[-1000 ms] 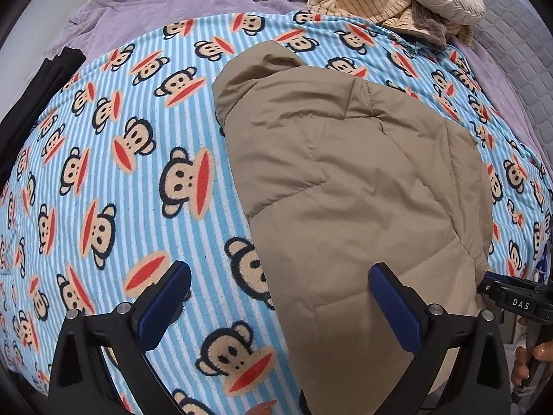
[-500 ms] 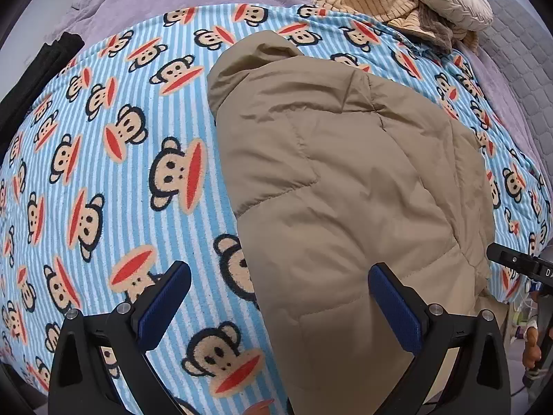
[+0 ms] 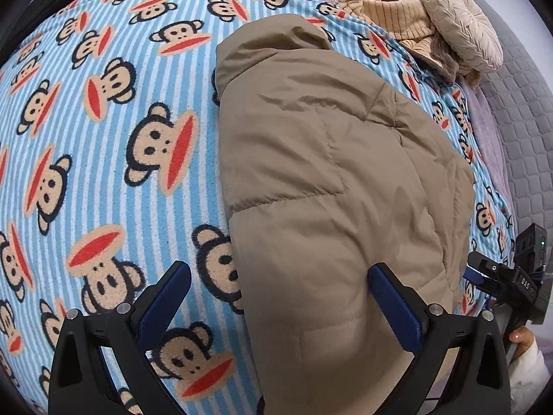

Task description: Fold large clothes

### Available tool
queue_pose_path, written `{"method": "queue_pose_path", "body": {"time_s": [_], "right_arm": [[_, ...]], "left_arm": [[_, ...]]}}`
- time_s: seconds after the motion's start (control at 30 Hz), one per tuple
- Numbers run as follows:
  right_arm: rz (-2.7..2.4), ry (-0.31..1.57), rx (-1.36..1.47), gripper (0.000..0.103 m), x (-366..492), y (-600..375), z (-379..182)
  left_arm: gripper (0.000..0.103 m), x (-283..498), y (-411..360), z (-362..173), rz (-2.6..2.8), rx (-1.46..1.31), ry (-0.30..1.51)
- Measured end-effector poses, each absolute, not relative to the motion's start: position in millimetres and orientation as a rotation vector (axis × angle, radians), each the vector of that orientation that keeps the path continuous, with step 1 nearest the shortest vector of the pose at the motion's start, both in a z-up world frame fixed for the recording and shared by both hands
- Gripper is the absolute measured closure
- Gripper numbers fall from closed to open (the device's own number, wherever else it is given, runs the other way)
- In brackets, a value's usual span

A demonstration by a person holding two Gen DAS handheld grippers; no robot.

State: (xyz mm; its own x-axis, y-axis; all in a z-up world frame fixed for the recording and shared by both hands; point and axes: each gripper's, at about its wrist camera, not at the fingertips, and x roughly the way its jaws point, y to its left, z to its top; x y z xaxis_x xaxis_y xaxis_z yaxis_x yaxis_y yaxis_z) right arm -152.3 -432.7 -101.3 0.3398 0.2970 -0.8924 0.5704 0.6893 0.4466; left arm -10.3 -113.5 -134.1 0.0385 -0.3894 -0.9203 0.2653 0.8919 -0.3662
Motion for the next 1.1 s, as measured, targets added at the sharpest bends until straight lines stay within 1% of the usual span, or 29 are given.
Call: {"method": "queue_pose_path", "body": {"time_s": [0.27,0.33,0.4,0.47,0.53,0.63,0.77,0.87,0.97,1.1], "right_arm": [[-0.086,1.263,1.044,0.000,-144,-450,-141],[-0.034,1.229,1.119,0.000,-140,-450,-149],[0.048,1.174,1.167,0.000,-135,-446,-146],[0.122,1.146,1.145,0.000,-128,-441,-136],[0.167,1.159,1.087,0.000,-122,-433,-128],[0.194,1.247,0.956,0.000,-110,-422,-126],[0.181,1.353,0.820,0.000,-95,-409,-137],[0.179,1.386,0.820,0.000,-83,-404,-154],[0.174,1.403,0.887,0.000,-76,-408,-172],[0.122,1.408,0.929,0.000,-78,-410,-177]], "left_arm": [[0.000,4,-103,-165,-0.636,-0.330,1.536],[0.000,6,-102,-172,-0.652,-0.358,1.540],[0.000,8,-104,-178,-0.675,-0.382,1.541],[0.000,10,-107,-181,-0.698,-0.392,1.540],[0.000,11,-113,-184,-0.714,-0.385,1.535],[0.000,13,-121,-187,-0.724,-0.365,1.528],[0.000,16,-131,-193,-0.737,-0.344,1.521],[0.000,18,-137,-199,-0.746,-0.342,1.527],[0.000,19,-145,-203,-0.744,-0.333,1.536],[0.000,14,-160,-195,-0.710,-0.245,1.497]]}}
